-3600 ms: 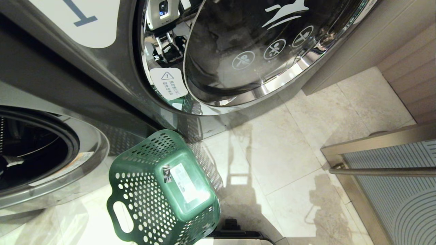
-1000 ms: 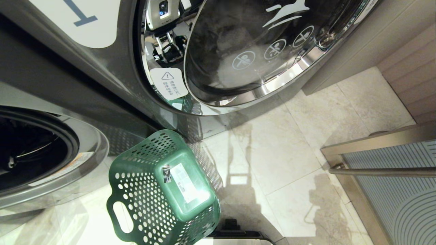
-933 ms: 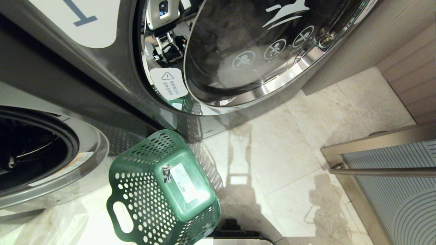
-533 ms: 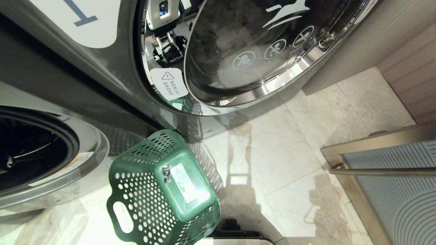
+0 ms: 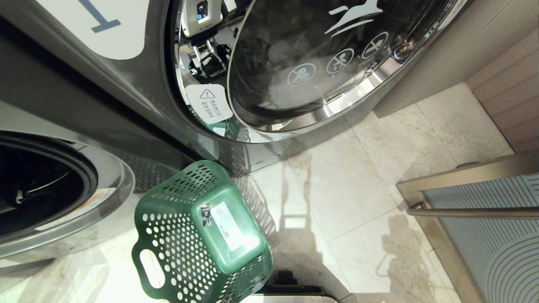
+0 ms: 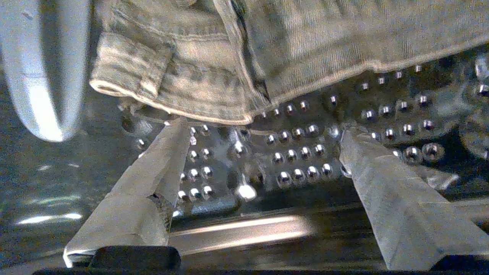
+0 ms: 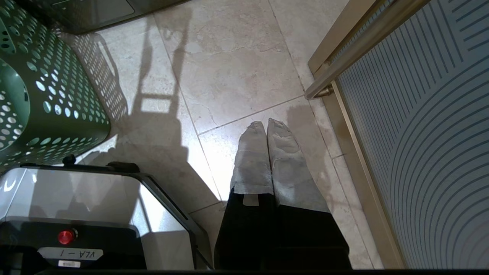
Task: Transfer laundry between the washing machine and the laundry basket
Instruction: Pick a cloth and place it into the basket
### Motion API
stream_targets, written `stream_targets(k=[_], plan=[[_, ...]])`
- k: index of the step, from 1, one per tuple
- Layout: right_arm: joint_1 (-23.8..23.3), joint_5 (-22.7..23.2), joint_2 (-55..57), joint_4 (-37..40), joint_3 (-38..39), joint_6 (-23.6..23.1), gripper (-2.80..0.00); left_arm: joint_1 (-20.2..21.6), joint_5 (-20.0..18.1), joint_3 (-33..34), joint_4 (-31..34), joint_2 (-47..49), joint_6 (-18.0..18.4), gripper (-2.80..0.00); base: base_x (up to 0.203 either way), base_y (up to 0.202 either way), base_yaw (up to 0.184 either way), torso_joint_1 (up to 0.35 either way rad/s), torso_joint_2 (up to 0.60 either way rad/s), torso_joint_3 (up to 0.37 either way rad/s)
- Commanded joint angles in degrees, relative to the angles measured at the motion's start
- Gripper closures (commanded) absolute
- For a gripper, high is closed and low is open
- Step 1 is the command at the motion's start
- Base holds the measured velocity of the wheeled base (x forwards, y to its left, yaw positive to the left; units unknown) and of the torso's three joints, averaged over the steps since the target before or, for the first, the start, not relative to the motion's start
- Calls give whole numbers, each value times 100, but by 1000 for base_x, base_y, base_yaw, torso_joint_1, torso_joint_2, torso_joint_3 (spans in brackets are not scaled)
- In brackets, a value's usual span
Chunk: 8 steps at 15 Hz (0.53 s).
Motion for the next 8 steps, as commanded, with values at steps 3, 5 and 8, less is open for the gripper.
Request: stream_targets(k=[3,5,8], plan=[[1,4,-2,-1,0,-1,0,-51,-34,-111,-347,150,0,-280,0,0,0,0,0,0],[1,4,-2,-1,0,-8,0,-81,-35,-370,-362,248,0,-280,0,0,0,0,0,0],[1,4,-2,-1,0,-5,0,-119,-35,-700,-416,402,0,-280,0,0,0,0,0,0]])
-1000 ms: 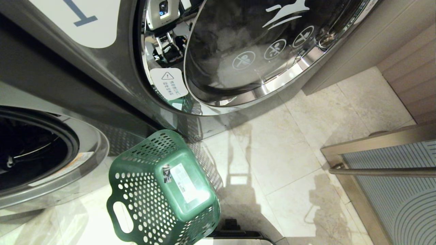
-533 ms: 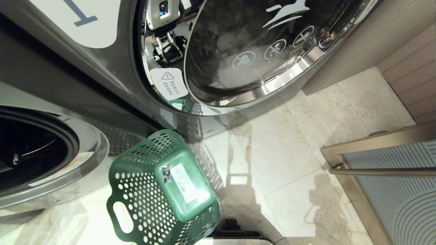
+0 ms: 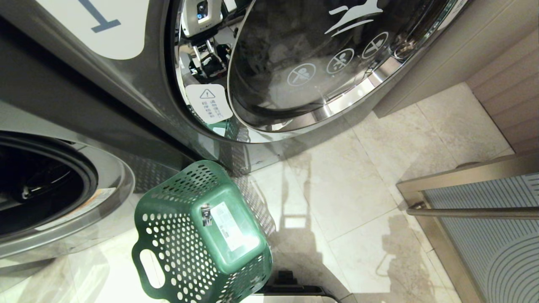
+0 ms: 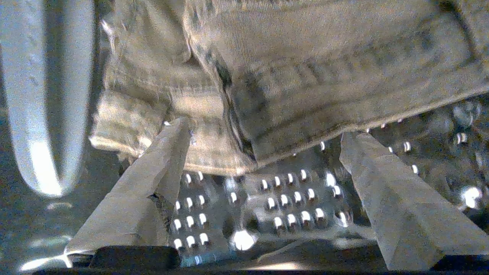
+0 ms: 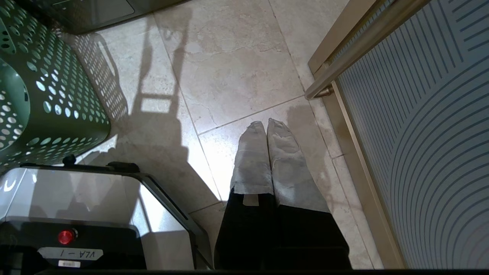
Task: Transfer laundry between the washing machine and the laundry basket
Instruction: Pick a cloth and place it into the basket
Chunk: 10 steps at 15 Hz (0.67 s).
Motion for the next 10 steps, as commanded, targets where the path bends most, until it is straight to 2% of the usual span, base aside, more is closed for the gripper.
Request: stream_targets(k=[1,6,10], plan=[[1,5,-2,-1,0,-9,0,-18,-8,-152,-97,158,9,-280,0,0,0,0,0,0],[1,5,-2,-1,0,-9,0,-65,-8,-510,-146,280,20,-280,0,0,0,0,0,0],[1,5,-2,-1,0,-9,0,-106,2,-526,-253,281,28,-280,0,0,0,0,0,0]])
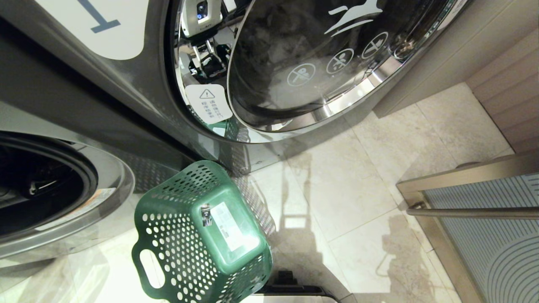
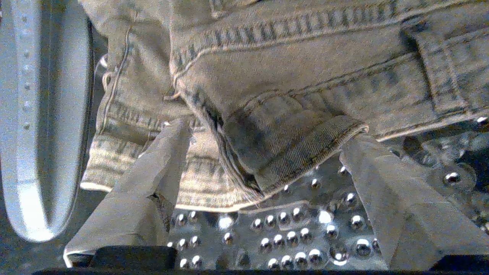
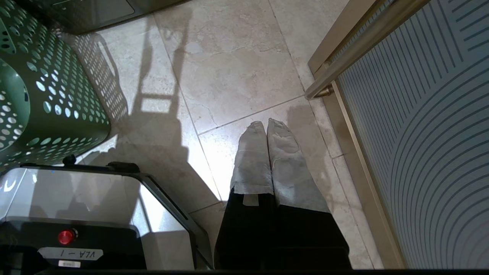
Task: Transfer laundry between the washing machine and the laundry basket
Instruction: Pick a cloth and place it into the basket
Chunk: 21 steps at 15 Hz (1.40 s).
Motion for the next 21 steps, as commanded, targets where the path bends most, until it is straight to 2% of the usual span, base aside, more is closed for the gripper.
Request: stream_targets(k=[1,10,16,21], plan=[[1,5,-2,-1,0,-5,0,-12,11,10,-112,17,3,-280,0,0,0,0,0,0],[1,5,-2,-1,0,-6,0,-12,29,-8,-489,53,3,-280,0,0,0,0,0,0],[1,5,-2,-1,0,2,0,-3,419,-17,-488,134,5,-280,0,0,0,0,0,0],[1,5,6,-1,0,-6,0,23,442,-229,-459,338,20,-280,0,0,0,0,0,0]])
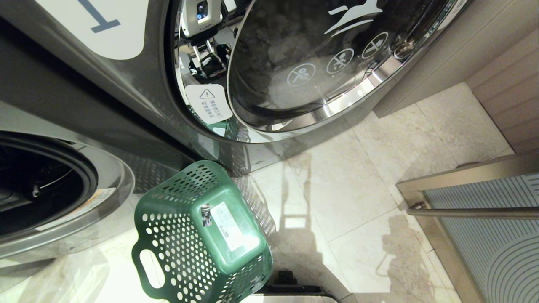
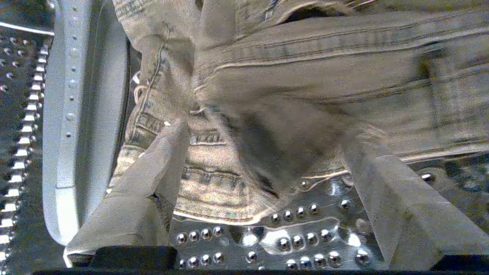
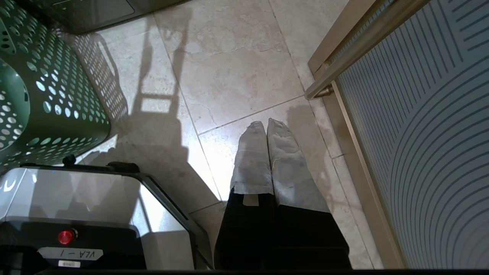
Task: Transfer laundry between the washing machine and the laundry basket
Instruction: Pick a cloth and place it into the basket
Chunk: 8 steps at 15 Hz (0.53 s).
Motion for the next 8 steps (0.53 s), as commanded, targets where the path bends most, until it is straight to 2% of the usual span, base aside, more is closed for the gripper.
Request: stream_targets(k=[1,8], plan=[[1,5,6,0,0,-8,0,-6,-8,-91,-9,139,2,-280,0,0,0,0,0,0],[1,5,-2,0,0,-2,0,-24,-17,-234,-45,246,2,-280,0,0,0,0,0,0]])
